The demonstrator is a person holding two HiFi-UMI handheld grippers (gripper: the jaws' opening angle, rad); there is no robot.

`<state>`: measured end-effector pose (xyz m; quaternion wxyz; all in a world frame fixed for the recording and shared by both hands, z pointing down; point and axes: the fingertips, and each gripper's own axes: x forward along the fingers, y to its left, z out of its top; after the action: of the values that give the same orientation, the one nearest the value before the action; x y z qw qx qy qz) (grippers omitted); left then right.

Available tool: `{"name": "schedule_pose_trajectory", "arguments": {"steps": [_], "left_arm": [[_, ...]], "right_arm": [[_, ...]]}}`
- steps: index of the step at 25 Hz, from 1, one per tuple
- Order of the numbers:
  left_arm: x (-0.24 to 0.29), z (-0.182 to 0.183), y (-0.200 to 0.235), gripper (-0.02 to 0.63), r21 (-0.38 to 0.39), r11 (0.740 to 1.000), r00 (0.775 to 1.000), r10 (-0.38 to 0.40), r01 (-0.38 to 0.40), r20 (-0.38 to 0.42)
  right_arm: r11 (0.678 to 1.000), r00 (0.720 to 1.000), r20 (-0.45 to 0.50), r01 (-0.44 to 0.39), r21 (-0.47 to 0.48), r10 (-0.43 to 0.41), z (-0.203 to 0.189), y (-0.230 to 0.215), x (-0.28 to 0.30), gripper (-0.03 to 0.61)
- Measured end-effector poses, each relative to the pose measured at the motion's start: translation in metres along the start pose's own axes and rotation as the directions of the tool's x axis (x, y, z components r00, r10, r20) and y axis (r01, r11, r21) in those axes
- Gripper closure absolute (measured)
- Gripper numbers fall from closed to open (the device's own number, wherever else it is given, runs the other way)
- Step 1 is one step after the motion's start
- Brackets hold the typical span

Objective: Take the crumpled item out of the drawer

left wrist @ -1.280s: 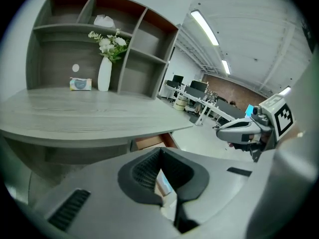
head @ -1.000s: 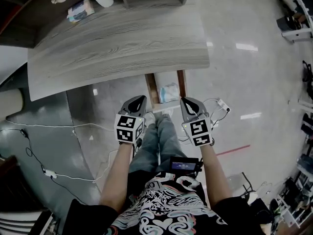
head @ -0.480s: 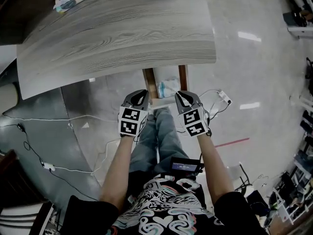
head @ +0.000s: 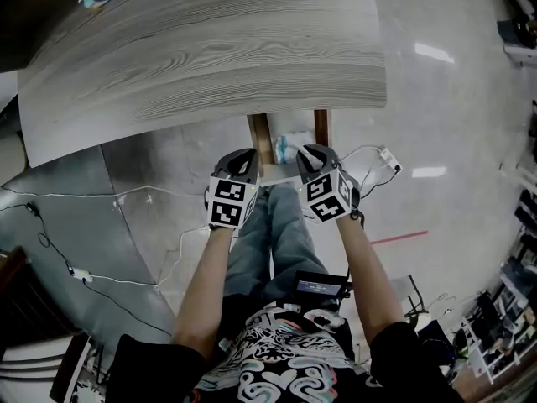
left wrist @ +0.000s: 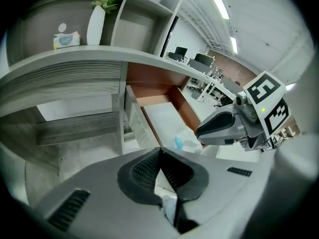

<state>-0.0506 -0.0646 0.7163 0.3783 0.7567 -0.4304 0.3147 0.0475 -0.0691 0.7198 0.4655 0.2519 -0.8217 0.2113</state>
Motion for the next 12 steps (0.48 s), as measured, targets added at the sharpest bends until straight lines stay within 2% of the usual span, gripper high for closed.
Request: {"name": "schedule_pose_trajectory", "arguments": {"steps": [5,12], "left_arm": [[0.002,-0.002,0.005,0.614,-0.018,1.000,1.000,0.003,-0.003,0.000],[0.001,-0.003,0.010,0.614,-0.021,1.000,1.000,0.008,-0.008,0.001]], "right_arm": [[0.999,0.997,-0.072,0.001,-0.042,-0.004,-0.008,0.001,0.019,0.512],[0.995,0.991,-0.130,0.026,-0.098,-0.038,-0.014,0.000,0.034,0.514]]}}
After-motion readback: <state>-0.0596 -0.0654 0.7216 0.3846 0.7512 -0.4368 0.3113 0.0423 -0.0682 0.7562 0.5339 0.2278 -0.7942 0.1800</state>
